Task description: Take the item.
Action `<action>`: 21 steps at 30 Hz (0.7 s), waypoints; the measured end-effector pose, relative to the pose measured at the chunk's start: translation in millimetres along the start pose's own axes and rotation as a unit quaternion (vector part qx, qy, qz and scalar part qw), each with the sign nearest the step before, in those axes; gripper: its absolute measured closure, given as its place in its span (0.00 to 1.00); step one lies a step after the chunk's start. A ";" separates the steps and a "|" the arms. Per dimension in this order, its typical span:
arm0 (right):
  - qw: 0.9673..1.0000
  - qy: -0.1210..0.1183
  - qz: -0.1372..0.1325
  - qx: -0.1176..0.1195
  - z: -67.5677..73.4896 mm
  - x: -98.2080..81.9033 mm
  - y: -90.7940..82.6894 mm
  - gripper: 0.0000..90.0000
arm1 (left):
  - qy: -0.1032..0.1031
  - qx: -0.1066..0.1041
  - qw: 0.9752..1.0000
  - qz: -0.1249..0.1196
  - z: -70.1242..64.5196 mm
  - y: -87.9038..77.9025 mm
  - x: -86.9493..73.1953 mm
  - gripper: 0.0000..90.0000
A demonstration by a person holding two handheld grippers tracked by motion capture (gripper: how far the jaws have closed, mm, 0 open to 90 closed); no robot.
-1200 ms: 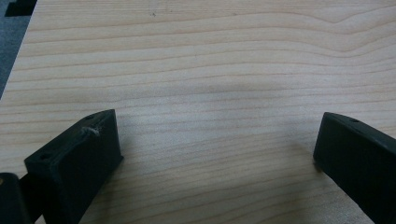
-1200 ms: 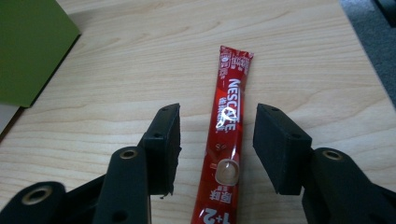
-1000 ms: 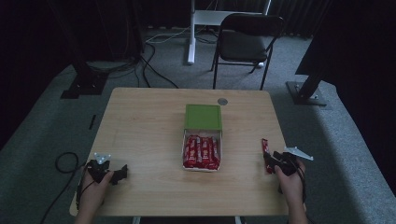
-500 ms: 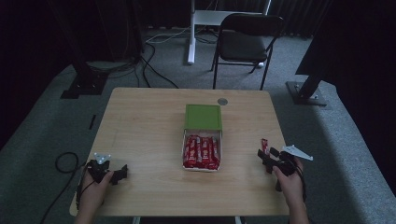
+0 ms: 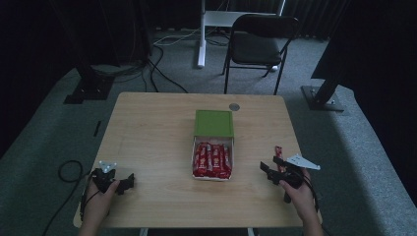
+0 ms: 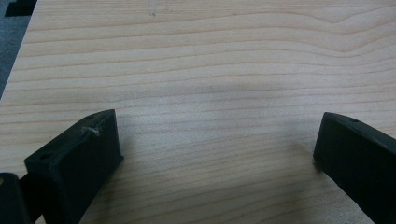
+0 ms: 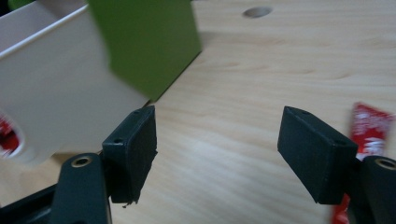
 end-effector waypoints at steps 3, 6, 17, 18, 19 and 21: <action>1.000 -0.003 0.007 0.020 7.1 -4.1 3.2 0.29 | 0.001 0.000 1.000 0.001 0.1 -0.1 -0.1 0.01; 0.999 -0.011 0.022 0.036 17.8 -10.9 10.0 0.29 | 0.001 0.000 1.000 0.000 0.1 -0.1 -0.1 0.01; 0.994 -0.048 0.062 0.076 43.4 -27.1 22.2 0.29 | 0.001 0.000 1.000 0.001 0.2 -0.1 -0.2 0.01; 0.994 -0.053 0.065 0.076 44.4 -27.8 22.0 0.29 | 0.001 0.000 1.000 0.001 0.2 -0.1 -0.2 0.01; 0.993 -0.059 0.069 0.078 45.7 -28.6 21.6 0.29 | 0.001 0.000 1.000 0.001 0.2 -0.1 -0.2 0.01; 0.992 -0.066 0.072 0.079 46.8 -29.5 21.3 0.29 | 0.001 0.000 1.000 0.001 0.2 -0.1 -0.2 0.01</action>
Point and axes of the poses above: each handheld gripper's, and its own axes: y roughly forward along the jaws, x roughly out of its top, z roughly to its left, the point moved 9 cm from there along y, roughly forward along the jaws, and after that the axes turned 4 degrees about x, right-handed, at the moved point
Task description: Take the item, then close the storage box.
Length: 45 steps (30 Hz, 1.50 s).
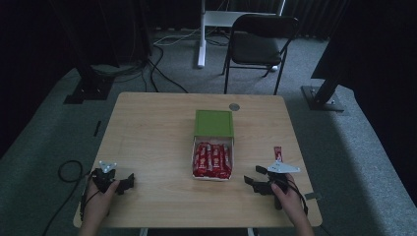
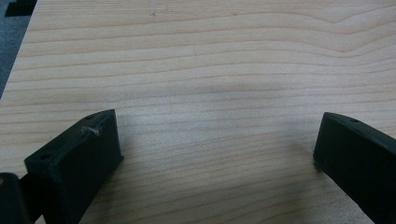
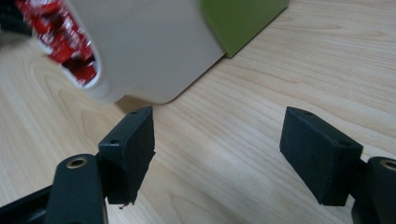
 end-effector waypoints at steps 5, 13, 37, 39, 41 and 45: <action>0.996 -0.075 0.050 0.010 11.4 -12.0 3.2 0.24 | 0.000 0.000 1.000 0.000 0.0 0.0 0.0 0.01; 0.989 -0.123 0.087 0.003 18.7 -22.8 9.6 0.23 | 0.000 0.000 1.000 0.000 0.0 0.0 0.0 0.01; 0.987 -0.108 0.115 0.011 23.6 -28.3 15.0 0.15 | 0.072 -0.068 0.995 -0.004 -21.3 -4.8 -1.7 0.02; 0.988 -0.109 0.107 0.012 24.8 -24.6 13.4 0.15 | 0.071 -0.080 0.994 -0.010 -27.4 -7.0 0.4 0.02; 0.990 -0.101 0.093 0.018 27.0 -18.9 11.4 0.15 | 0.080 -0.090 0.993 -0.016 -33.4 -9.5 3.2 0.02; 0.992 -0.103 0.069 0.010 26.1 -6.4 6.3 0.15 | 0.109 -0.092 0.989 -0.027 -45.4 -12.7 8.0 0.02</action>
Point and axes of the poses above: each handheld gripper's, and its own axes: y roughly forward along the jaws, x roughly out of its top, z roughly to its left, the point moved 9 cm from there along y, roughly forward along the jaws, and after that the axes turned 4 degrees about x, right-handed, at the moved point
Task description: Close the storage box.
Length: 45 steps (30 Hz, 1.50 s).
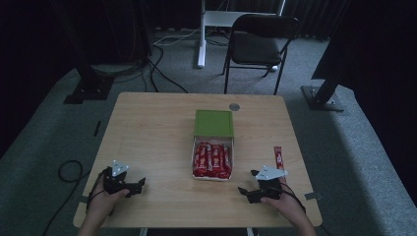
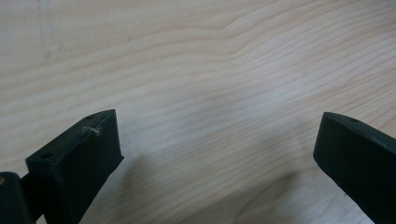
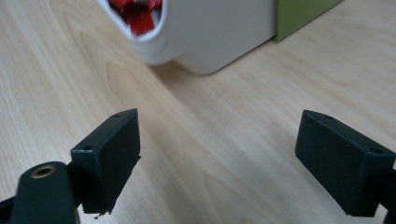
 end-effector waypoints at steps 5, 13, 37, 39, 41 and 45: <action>1.000 0.009 -0.019 -0.011 -4.9 10.8 -5.9 0.15 | 0.037 -0.015 0.999 -0.023 -17.7 0.3 12.8 0.02; 0.999 0.018 -0.044 -0.015 -6.3 25.1 -8.5 0.15 | 0.059 -0.063 0.995 -0.048 -45.5 1.1 29.5 0.02; 0.997 0.021 -0.078 0.011 4.9 52.2 -3.5 0.15 | 0.099 -0.150 0.977 -0.113 -108.1 -1.8 75.5 0.02; 0.996 0.021 -0.080 0.012 4.9 53.3 -3.8 0.15 | 0.102 -0.152 0.976 -0.115 -110.6 -2.5 77.8 0.02; 0.996 0.024 -0.086 0.011 3.9 56.6 -4.8 0.15 | 0.107 -0.153 0.975 -0.120 -116.5 -2.5 84.3 0.02; 0.995 0.028 -0.095 0.009 1.9 61.7 -6.0 0.15 | 0.115 -0.165 0.971 -0.131 -127.3 -4.3 94.2 0.02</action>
Point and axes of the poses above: each handheld gripper's, and its own axes: y roughly forward along the jaws, x roughly out of its top, z roughly to its left, the point moved 9 cm from there along y, roughly forward along the jaws, and after that the axes turned 4 degrees about x, right-handed, at the moved point
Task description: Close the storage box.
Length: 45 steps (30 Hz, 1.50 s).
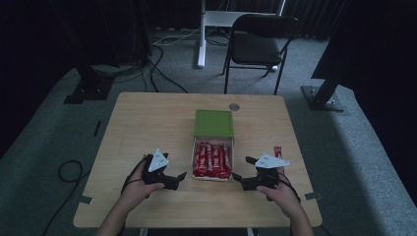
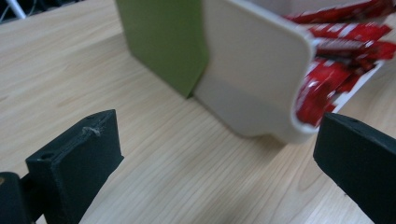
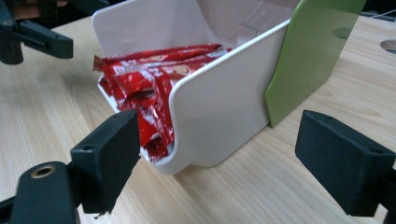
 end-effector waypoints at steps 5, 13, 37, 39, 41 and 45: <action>1.000 0.005 -0.008 0.001 -1.7 3.7 0.7 0.15 | 0.007 -0.006 1.000 -0.011 -7.1 5.0 10.8 0.02; 1.000 0.011 -0.013 -0.003 -5.3 6.2 4.5 0.15 | -0.004 -0.002 1.000 -0.012 -6.1 16.7 15.7 0.02; 1.000 0.012 0.001 -0.011 -14.8 1.7 13.9 0.14 | -0.023 0.016 1.000 -0.014 3.1 28.0 16.4 0.01; 1.000 0.015 0.000 -0.012 -15.5 1.8 14.1 0.14 | -0.024 0.015 1.000 -0.013 3.4 28.5 16.5 0.01; 1.000 0.015 0.000 -0.012 -15.9 2.1 14.5 0.14 | -0.025 0.016 0.999 -0.012 3.7 29.1 16.9 0.01; 1.000 0.015 0.000 -0.013 -16.9 2.4 14.9 0.14 | -0.022 0.017 1.000 -0.013 4.8 30.1 17.7 0.01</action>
Point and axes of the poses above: each handheld gripper's, and its own axes: y roughly forward along the jaws, x roughly out of its top, z roughly to its left, the point moved 9 cm from there along y, roughly forward along the jaws, and after that the axes turned 4 degrees about x, right-handed, at the moved point
